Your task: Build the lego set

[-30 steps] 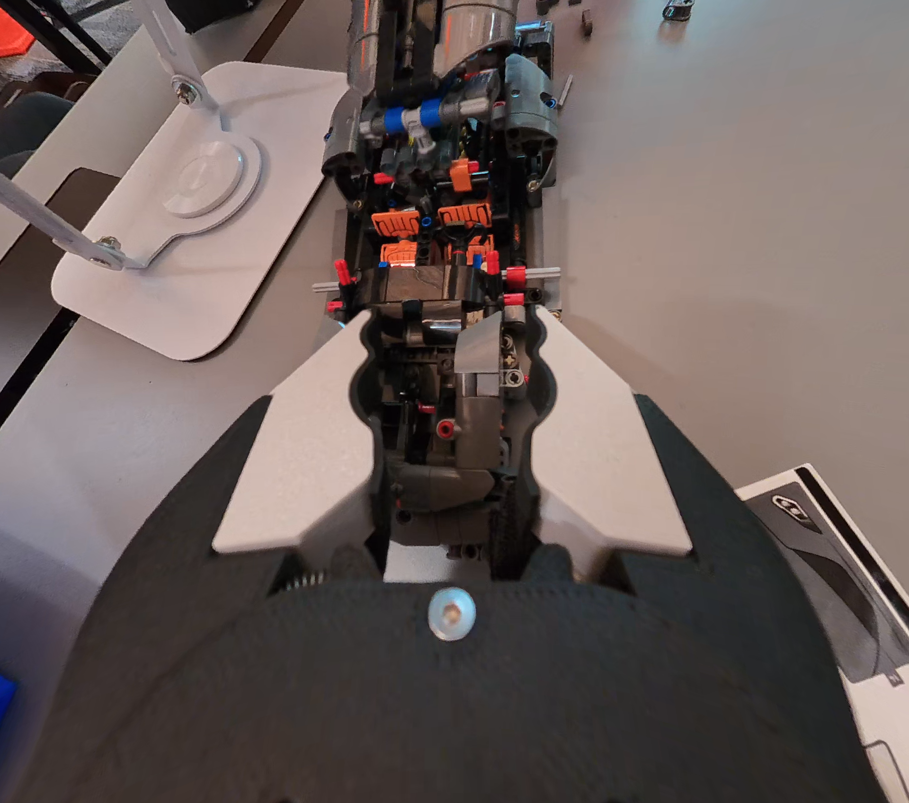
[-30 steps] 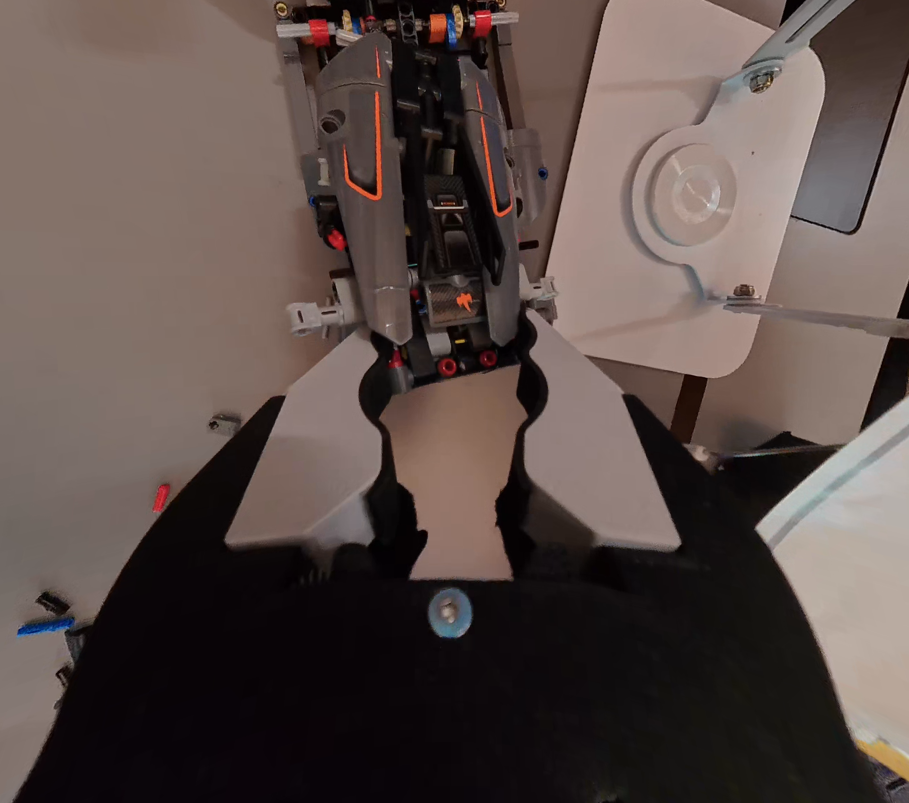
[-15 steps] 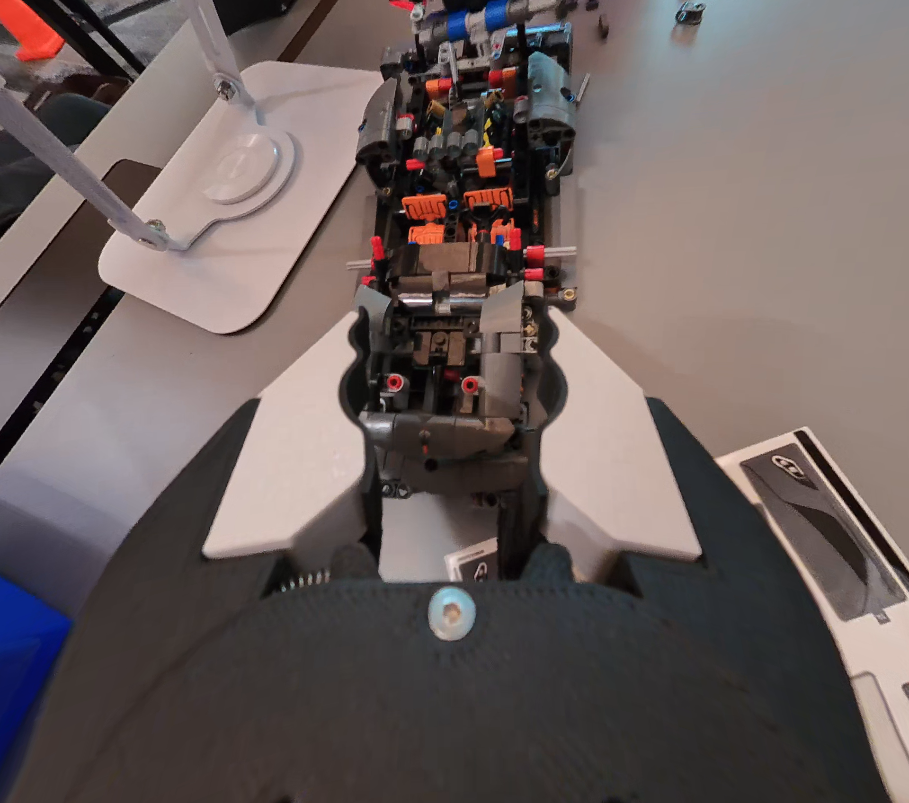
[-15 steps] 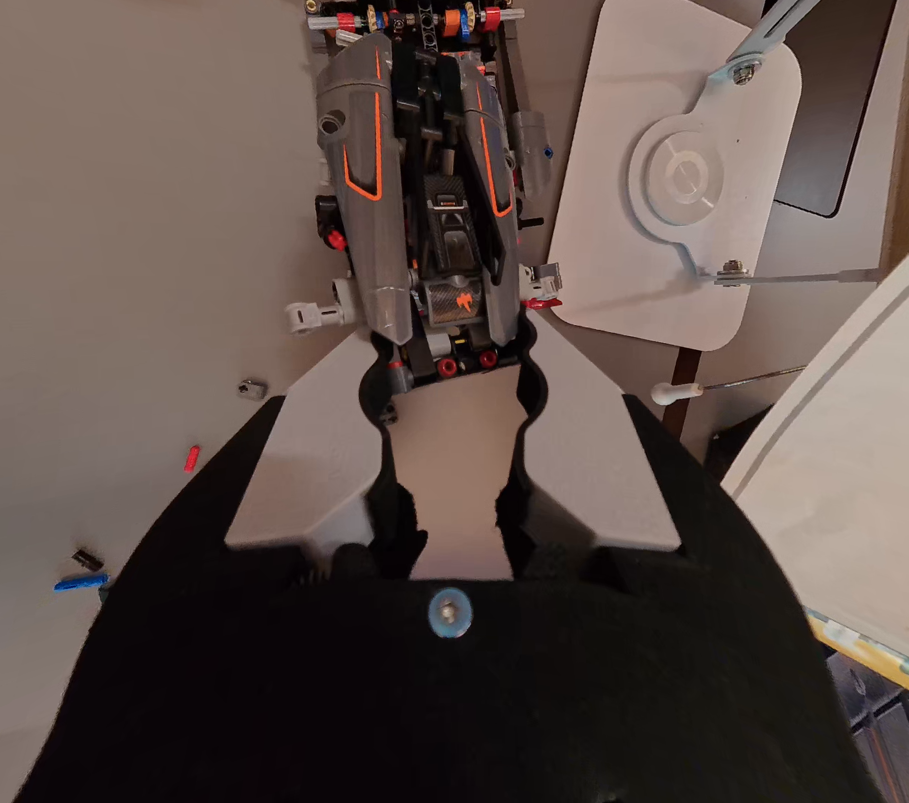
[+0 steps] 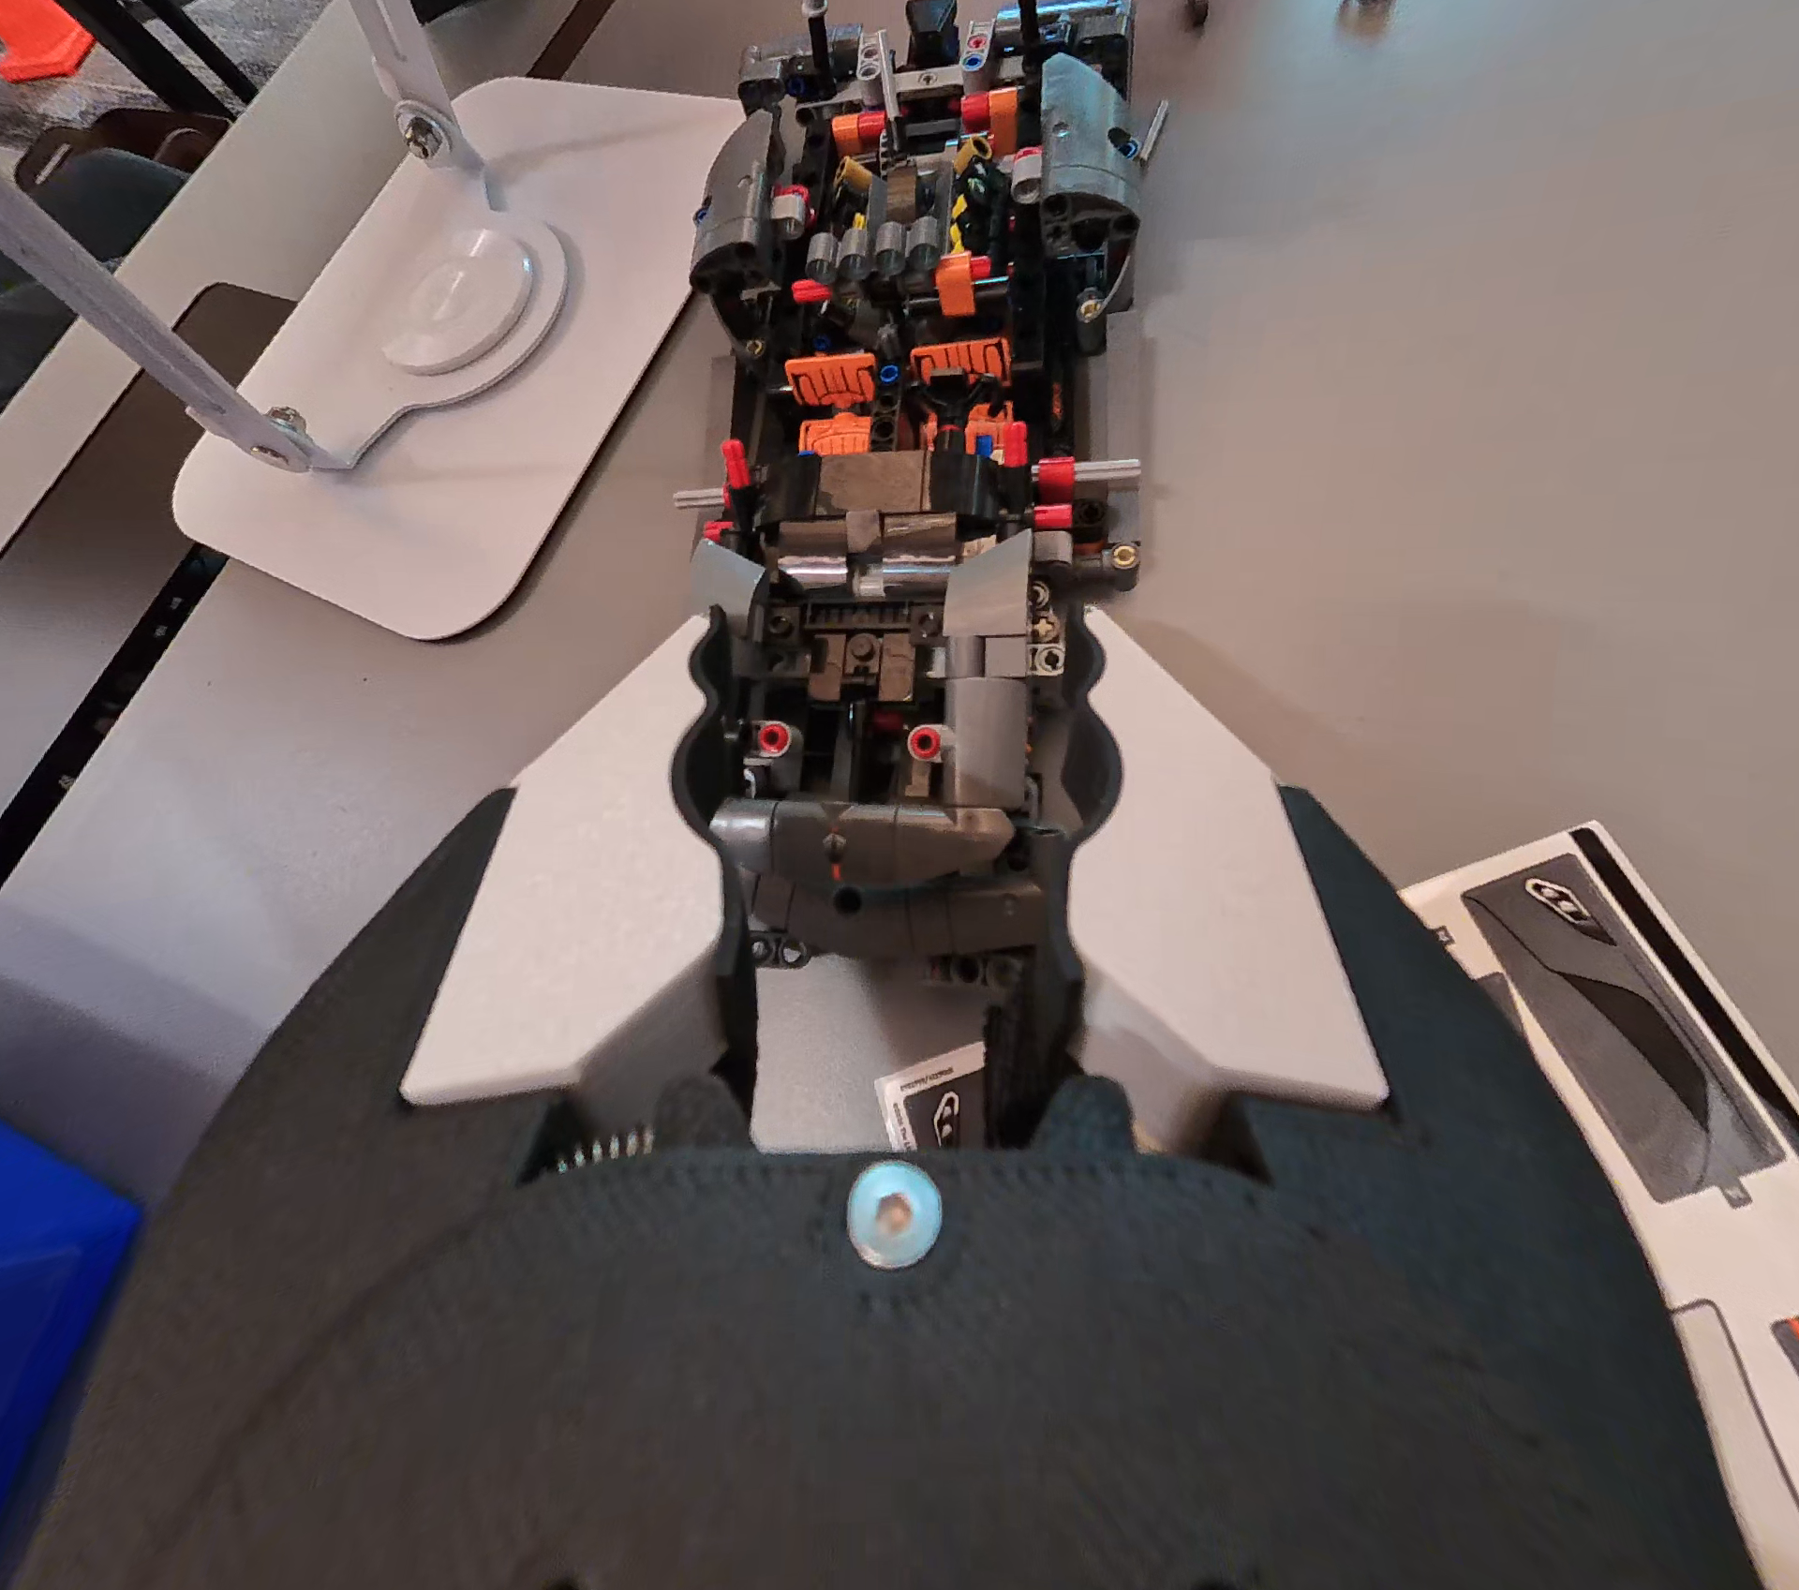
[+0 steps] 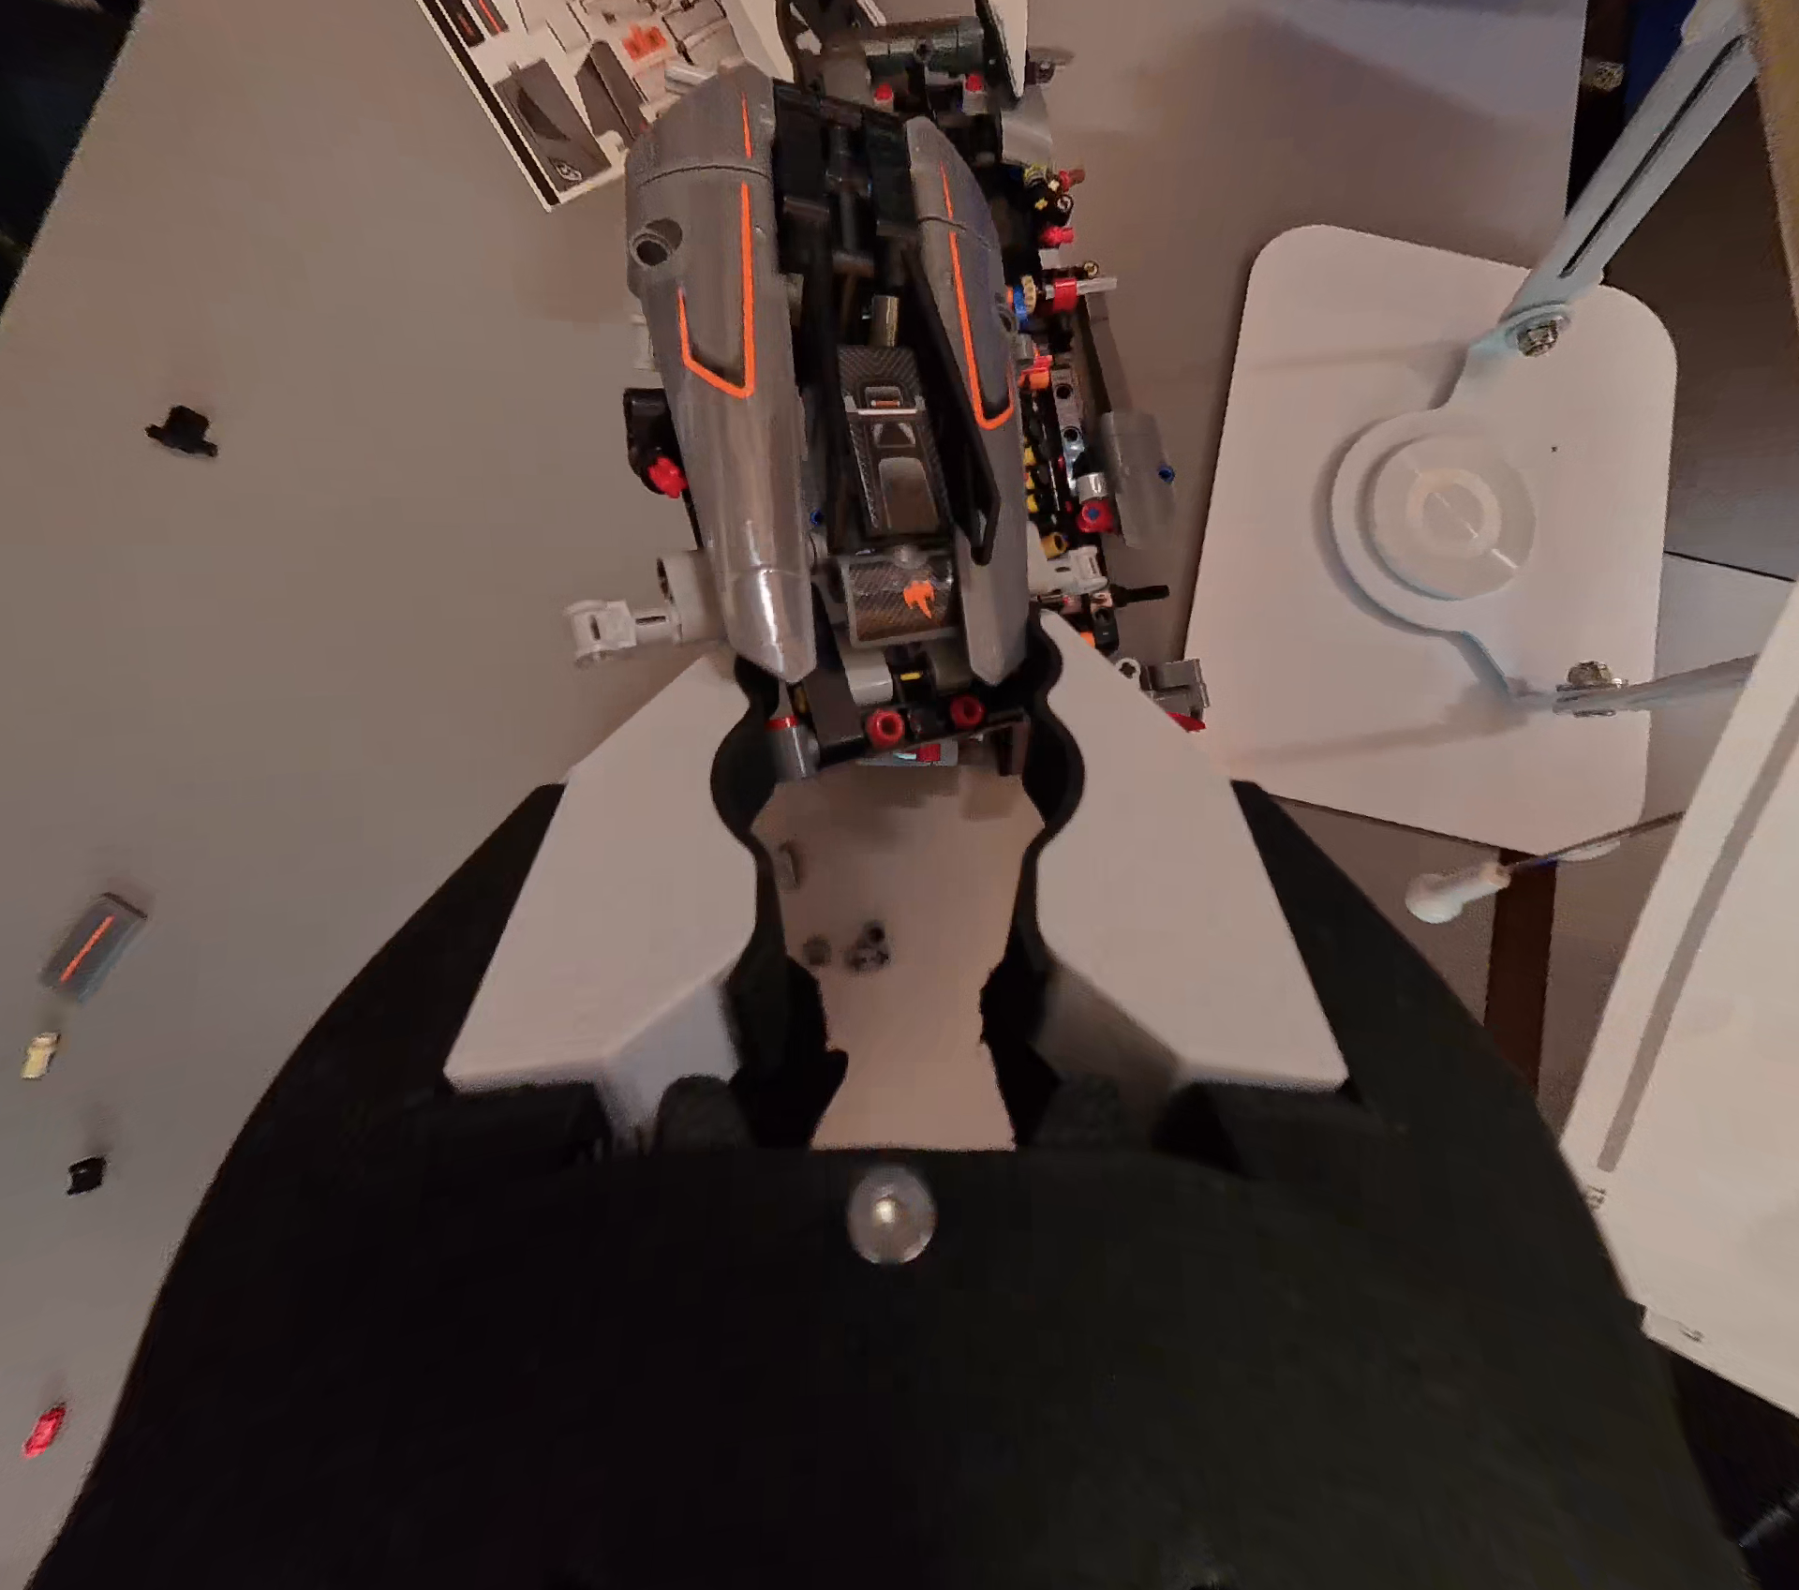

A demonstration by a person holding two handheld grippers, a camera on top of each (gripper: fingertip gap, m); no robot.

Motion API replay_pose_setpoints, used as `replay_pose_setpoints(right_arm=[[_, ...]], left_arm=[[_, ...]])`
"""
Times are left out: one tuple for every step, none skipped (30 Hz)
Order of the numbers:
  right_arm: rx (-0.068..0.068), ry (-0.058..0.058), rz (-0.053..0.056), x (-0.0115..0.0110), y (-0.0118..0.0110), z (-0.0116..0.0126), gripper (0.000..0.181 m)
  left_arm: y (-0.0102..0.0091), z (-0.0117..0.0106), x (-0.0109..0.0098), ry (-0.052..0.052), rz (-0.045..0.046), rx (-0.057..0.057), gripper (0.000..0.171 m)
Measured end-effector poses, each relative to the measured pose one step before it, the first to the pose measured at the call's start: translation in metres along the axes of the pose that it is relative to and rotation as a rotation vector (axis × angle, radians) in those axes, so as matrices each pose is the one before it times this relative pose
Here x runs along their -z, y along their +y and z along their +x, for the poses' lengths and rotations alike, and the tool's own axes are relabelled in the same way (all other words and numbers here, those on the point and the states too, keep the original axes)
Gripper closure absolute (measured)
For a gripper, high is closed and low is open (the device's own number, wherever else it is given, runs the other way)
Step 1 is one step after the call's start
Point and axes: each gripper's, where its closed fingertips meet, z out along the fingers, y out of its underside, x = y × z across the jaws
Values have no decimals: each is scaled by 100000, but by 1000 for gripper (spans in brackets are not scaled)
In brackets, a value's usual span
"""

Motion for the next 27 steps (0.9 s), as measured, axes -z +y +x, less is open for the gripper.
replay_pose_setpoints(right_arm=[[-604,-566,1122,147,-84,23,133],[-643,-727,1170,127,-115,-32,133],[-523,-439,869,117,-109,-25,133],[-232,-111,480,98,-90,-19,133],[-166,-91,169,69,-70,-80,133],[152,216,-427,78,-20,-128,133],[554,614,-911,76,37,-123,133],[636,660,-1012,60,65,-174,133],[564,610,-1009,50,92,-226,133],[546,536,-1034,44,140,-281,133],[435,538,-1088,29,212,-291,133],[63,341,-954,-2,242,-309,133],[-25,313,-663,12,241,-310,133],[54,533,-522,11,246,-294,133],[-10,555,-755,24,304,-286,133],[79,527,-538,46,286,-297,133],[9,646,-350,51,271,-224,133],[-61,1175,-722,48,325,-73,133],[-380,1039,-899,22,346,-3,133],[-786,392,-836,-20,339,-5,133],[-397,723,-1045,-56,353,76,133],[64,1225,-876,-92,300,177,133],[-441,540,-949,-101,273,130,133],[-139,760,-1262,-118,265,199,133],[516,1502,-1497,-107,214,326,133],[417,1064,-1459,-109,119,321,133],[559,1245,-1695,-120,65,406,133]], left_arm=[[8,-11,-11,-85,-65,-100,105],[-2,6,-1,29,11,28,105],[1,13,1,37,-36,-14,105],[10,1,5,32,-72,-53,105],[3,8,2,8,-47,-31,105],[-2,6,14,36,-4,-7,105],[-18,6,21,48,122,93,105],[2,-1,11,0,84,15,105],[-4,0,3,4,68,-53,105],[9,17,10,91,-25,6,104],[7,7,19,65,-69,-47,104],[8,8,39,35,-53,-36,104],[6,-7,48,39,-44,33,103],[14,-27,65,-6,-58,85,102],[23,-59,80,-189,-21,19,102],[-14,-78,96,-215,324,118,102],[-36,-66,109,-58,488,377,101],[17,-68,95,-29,196,298,101],[37,-103,97,-338,47,118,101],[30,-139,87,-462,139,306,101],[31,-99,67,-240,89,364,101],[35,-58,31,-164,14,156,101],[41,-27,14,12,86,179,101],[41,2,-26,119,-2,245,101],[115,-22,-34,-22,-503,87,101],[140,-17,-30,-25,-659,7,101],[101,-14,-11,30,-444,69,101]])
